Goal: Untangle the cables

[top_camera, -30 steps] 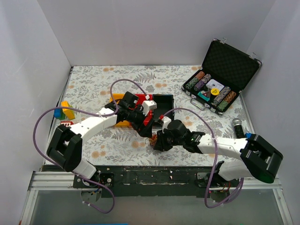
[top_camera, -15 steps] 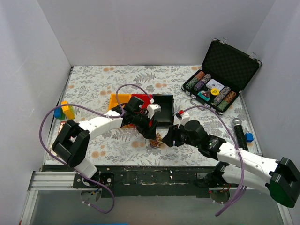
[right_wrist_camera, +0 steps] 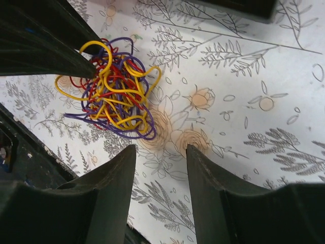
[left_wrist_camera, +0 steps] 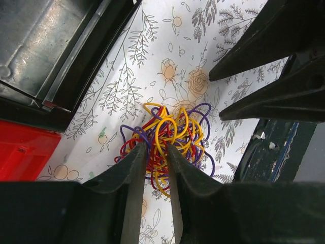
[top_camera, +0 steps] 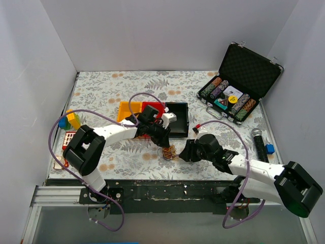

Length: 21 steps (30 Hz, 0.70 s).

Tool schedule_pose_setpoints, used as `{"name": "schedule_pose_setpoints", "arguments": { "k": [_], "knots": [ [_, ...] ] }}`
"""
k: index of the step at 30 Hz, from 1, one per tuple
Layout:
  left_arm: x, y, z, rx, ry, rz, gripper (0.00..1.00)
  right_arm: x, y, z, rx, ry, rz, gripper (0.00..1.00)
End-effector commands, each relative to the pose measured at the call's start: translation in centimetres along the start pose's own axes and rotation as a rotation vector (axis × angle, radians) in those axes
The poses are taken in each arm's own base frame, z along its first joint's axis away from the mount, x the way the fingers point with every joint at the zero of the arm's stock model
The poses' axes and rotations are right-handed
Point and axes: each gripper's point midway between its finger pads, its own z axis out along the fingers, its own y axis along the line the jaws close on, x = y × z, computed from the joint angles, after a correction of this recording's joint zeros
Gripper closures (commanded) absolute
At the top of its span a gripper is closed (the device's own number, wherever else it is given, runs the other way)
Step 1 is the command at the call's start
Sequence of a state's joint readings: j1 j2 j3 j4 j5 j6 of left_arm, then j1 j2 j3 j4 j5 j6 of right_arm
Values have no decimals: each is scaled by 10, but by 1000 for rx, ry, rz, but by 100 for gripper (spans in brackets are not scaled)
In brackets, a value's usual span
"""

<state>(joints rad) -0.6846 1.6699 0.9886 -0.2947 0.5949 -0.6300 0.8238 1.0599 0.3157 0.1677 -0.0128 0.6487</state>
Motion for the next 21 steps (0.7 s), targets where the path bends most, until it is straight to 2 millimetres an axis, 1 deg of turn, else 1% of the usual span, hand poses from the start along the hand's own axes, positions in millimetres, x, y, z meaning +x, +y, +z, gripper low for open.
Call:
{"name": "schedule_pose_setpoints", "arguments": {
  "k": [1, 4, 6, 10, 13, 16, 17, 21],
  "knots": [
    [-3, -9, -6, 11, -30, 24, 78, -23, 27, 9, -127, -70, 23, 48],
    [1, -7, -8, -5, -30, 22, 78, -25, 33, 15, -154, -66, 33, 49],
    [3, -7, -8, -9, -26, 21, 78, -26, 33, 20, -150, -57, 41, 51],
    [4, -7, -11, -18, -28, 18, 78, -24, 32, 27, -147, -49, 52, 62],
    [6, -7, -13, -25, -25, 23, 77, -23, 33, 29, -156, -47, 60, 76],
    [9, -6, -14, -32, -12, 22, 77, -24, 33, 27, -161, -55, 68, 96],
    [10, -6, -15, -35, -12, 25, 77, -26, 33, 26, -161, -66, 69, 99],
    [16, -6, -16, -35, -3, 27, 77, -28, 33, 21, -158, -88, 69, 99]
  ]
}}
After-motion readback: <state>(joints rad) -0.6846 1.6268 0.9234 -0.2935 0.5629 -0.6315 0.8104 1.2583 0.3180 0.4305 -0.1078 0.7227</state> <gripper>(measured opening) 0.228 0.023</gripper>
